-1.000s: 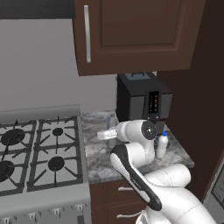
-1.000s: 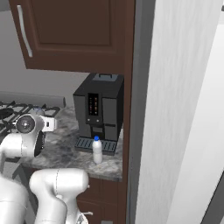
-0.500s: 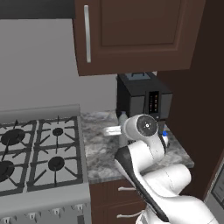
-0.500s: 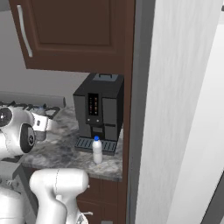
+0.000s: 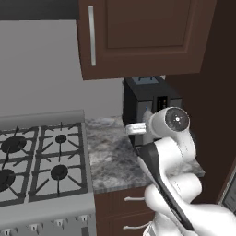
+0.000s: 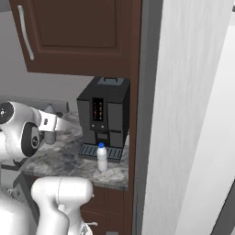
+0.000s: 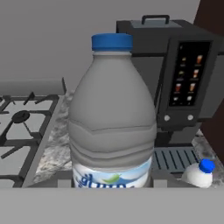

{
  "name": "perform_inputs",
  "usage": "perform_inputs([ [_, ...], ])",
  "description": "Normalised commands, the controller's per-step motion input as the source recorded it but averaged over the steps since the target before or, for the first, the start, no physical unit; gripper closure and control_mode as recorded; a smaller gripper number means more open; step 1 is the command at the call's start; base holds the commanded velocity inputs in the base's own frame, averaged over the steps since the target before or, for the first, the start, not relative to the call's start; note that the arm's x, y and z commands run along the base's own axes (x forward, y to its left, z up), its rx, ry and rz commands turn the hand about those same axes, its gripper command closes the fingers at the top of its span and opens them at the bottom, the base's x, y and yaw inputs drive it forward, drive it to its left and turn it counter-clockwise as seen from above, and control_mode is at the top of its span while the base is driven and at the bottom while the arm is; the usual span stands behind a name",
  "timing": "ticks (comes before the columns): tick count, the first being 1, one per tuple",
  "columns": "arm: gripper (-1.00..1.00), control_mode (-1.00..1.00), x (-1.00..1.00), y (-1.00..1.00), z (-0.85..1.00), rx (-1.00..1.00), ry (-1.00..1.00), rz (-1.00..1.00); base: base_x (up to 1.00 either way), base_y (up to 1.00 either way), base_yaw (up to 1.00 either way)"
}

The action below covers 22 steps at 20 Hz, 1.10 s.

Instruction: Take the bottled waters from the counter and place them in the freezer to freeze. Close the freezer door after placing the bottles.

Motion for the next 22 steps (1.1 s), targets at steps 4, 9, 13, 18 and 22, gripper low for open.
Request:
perform_inputs([
  [4, 1.0, -1.0, -0.11, -0.57, 0.21, 0.0, 0.0, 0.04, 0.0, 0.0, 0.0],
  [9, 1.0, -1.0, -0.34, -0.57, -0.01, 0.0, -0.08, 0.03, 0.0, 0.0, 0.0],
  [13, 1.0, -1.0, -0.18, -0.17, -0.09, 0.0, -0.11, 0.01, 0.0, 0.0, 0.0],
  [18, 1.0, -1.0, 0.0, 0.0, -0.01, 0.0, 0.0, 0.0, 0.0, 0.0, 0.0],
  [22, 1.0, -1.0, -0.01, 0.0, 0.0, 0.0, 0.0, 0.0, 0.0, 0.0, 0.0],
])
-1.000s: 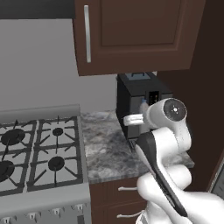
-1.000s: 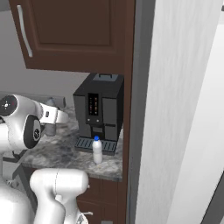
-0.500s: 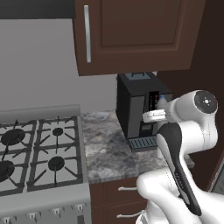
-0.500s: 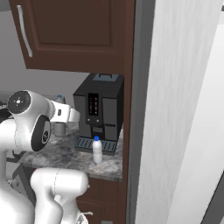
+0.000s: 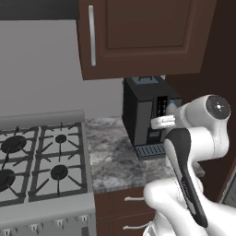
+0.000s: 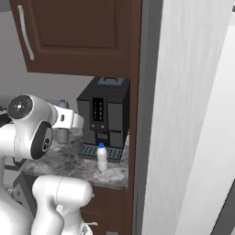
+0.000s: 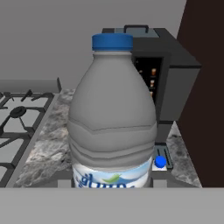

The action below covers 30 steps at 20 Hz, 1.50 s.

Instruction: Take the bottled waters from the counter and place them in the freezer to freeze. Close the freezer door after placing the bottles.

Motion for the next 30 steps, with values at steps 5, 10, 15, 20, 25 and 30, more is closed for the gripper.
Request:
perform_inputs([
  [5, 1.0, -1.0, -0.01, 0.0, 0.0, 0.0, 0.0, 0.0, 0.0, 0.0, 0.0],
  [10, 1.0, -1.0, -0.09, 0.02, 0.0, 0.0, 0.0, -0.04, 0.0, 0.0, 0.0],
  [15, 1.0, 1.0, 0.0, 0.0, 0.0, 0.0, 0.0, 0.0, -0.48, 0.08, -0.21],
  [20, 1.0, 1.0, 0.0, 0.0, 0.0, 0.0, 0.0, 0.0, -0.57, 0.18, -0.29],
  [25, 1.0, 1.0, 0.0, 0.0, 0.0, 0.0, 0.0, 0.0, -0.69, 0.26, -0.34],
  [30, 1.0, 1.0, 0.0, 0.0, 0.0, 0.0, 0.0, 0.0, -0.93, 0.25, -0.35],
])
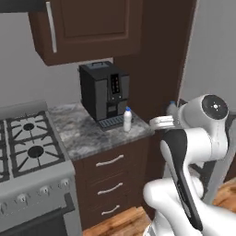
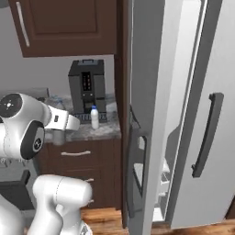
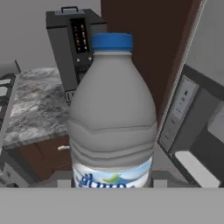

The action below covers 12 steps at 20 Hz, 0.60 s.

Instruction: Take the bottled waters from the counter and place them in the freezer to freeze. Close the freezer door after placing the bottles.

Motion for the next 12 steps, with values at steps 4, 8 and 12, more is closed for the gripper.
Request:
perform_inputs([
  [4, 1.0, 1.0, 0.0, 0.0, 0.0, 0.0, 0.0, 0.0, -0.92, 0.3, -0.33],
  [8, 1.0, 1.0, 0.0, 0.0, 0.0, 0.0, 0.0, 0.0, -0.88, 0.23, -0.33],
  [12, 1.0, 1.0, 0.0, 0.0, 0.0, 0.0, 0.0, 0.0, -0.48, 0.06, -0.44],
])
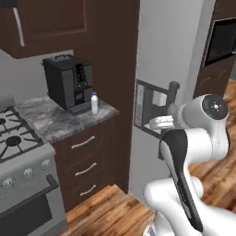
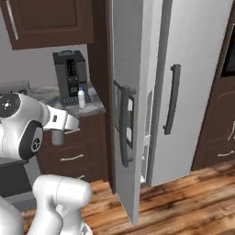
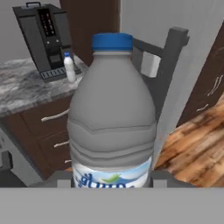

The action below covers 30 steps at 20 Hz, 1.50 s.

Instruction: Take the bottled waters from the counter and place them in the freezer to freeze. Close the freezer door after placing the bottles.

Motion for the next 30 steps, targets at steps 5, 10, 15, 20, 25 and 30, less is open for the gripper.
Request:
perform_inputs([
  [5, 1.0, 1.0, 0.0, 0.0, 0.0, 0.0, 0.0, 0.0, -0.09, -0.04, -0.78],
  [10, 1.0, 1.0, 0.0, 0.0, 0.0, 0.0, 0.0, 0.0, -0.09, -0.27, -0.84],
  [15, 1.0, 1.0, 0.0, 0.0, 0.0, 0.0, 0.0, 0.0, 0.03, -0.44, -0.72],
  [20, 1.0, 1.0, 0.0, 0.0, 0.0, 0.0, 0.0, 0.0, 0.46, -0.4, -0.23],
  [25, 1.0, 1.0, 0.0, 0.0, 0.0, 0.0, 0.0, 0.0, 0.54, -0.77, 0.16],
  [30, 1.0, 1.0, 0.0, 0.0, 0.0, 0.0, 0.0, 0.0, 0.56, -0.78, 0.5],
])
